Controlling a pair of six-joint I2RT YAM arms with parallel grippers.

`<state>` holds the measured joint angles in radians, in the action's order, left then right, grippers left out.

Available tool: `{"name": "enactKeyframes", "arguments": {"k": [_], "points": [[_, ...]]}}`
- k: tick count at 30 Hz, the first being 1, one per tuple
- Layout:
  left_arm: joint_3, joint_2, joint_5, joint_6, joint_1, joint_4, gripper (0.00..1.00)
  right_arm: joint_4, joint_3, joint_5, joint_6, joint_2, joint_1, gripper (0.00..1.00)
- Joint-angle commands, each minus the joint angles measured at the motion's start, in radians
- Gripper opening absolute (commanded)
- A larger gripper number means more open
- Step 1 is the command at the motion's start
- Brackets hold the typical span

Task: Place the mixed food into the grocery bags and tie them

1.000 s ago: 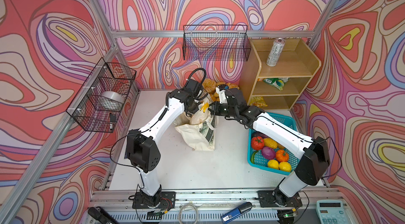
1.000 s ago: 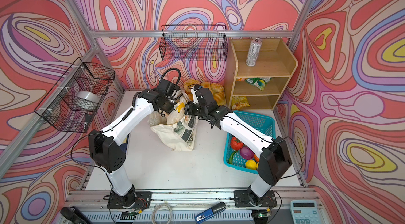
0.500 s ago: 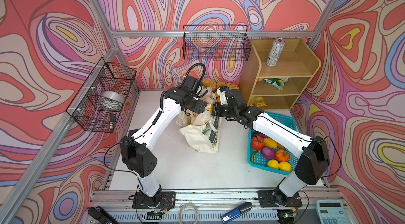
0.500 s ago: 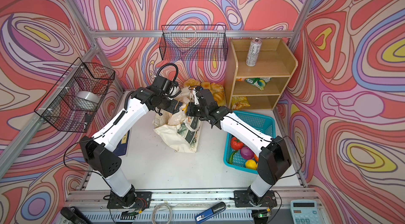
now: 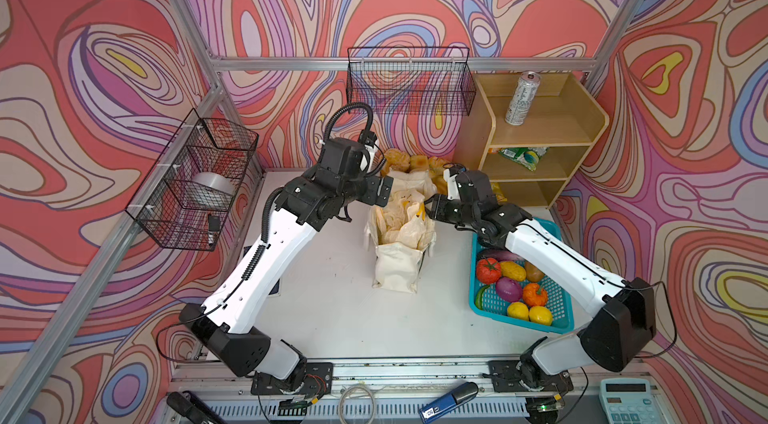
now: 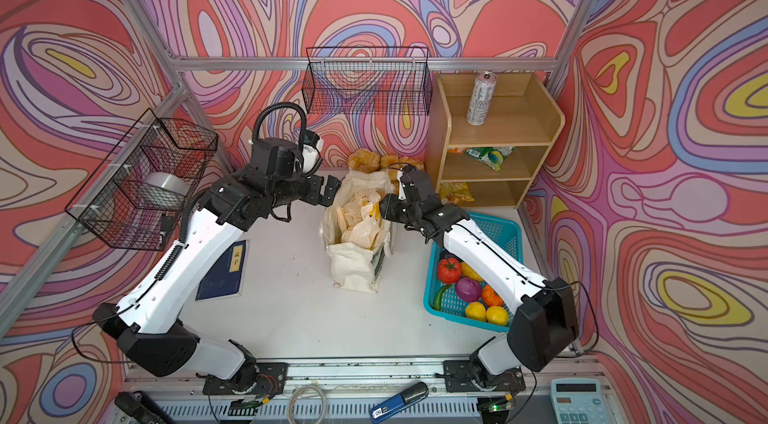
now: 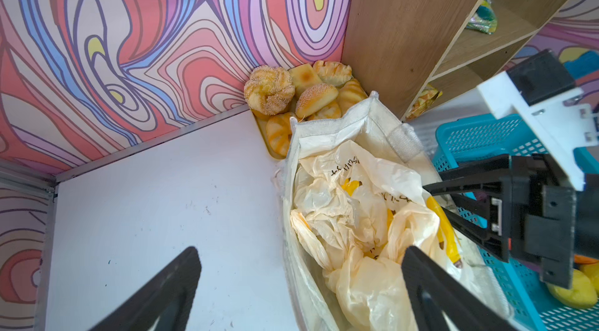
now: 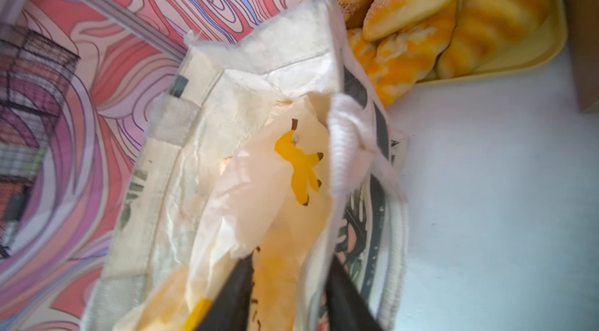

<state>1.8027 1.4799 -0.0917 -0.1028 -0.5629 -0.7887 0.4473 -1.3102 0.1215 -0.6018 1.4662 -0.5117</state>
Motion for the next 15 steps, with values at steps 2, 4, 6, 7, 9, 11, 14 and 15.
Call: {"name": "enactKeyframes", "arguments": {"k": [2, 4, 6, 7, 9, 11, 14, 15], "points": [[-0.047, -0.039, -0.046, -0.014, 0.003, 0.076, 1.00, 0.051, -0.012, -0.023, 0.021, -0.096, 0.034, 0.78], [-0.093, -0.074, -0.114, 0.006, 0.005, 0.123, 1.00, 0.094, -0.031, -0.038, 0.041, -0.130, 0.046, 0.99], [-0.155, -0.119, -0.163, 0.018, 0.030, 0.176, 1.00, 0.123, -0.039, -0.073, 0.060, -0.175, 0.059, 0.98], [-0.187, -0.142, -0.160, 0.009, 0.054, 0.198, 1.00, 0.134, -0.045, -0.088, 0.069, -0.192, 0.067, 0.98], [-0.285, -0.200, -0.106, -0.024, 0.150, 0.261, 1.00, 0.162, -0.055, -0.154, 0.101, -0.225, 0.084, 0.99], [-0.413, -0.262, -0.056, -0.062, 0.250, 0.342, 1.00, 0.172, -0.038, -0.283, 0.138, -0.259, 0.093, 0.99], [-0.632, -0.348, -0.025, -0.094, 0.378, 0.468, 1.00, 0.155, 0.040, -0.451, 0.202, -0.295, 0.163, 0.98], [-0.714, -0.377, -0.049, -0.080, 0.396, 0.515, 1.00, 0.124, 0.084, -0.473, 0.215, -0.303, 0.209, 0.98]]}}
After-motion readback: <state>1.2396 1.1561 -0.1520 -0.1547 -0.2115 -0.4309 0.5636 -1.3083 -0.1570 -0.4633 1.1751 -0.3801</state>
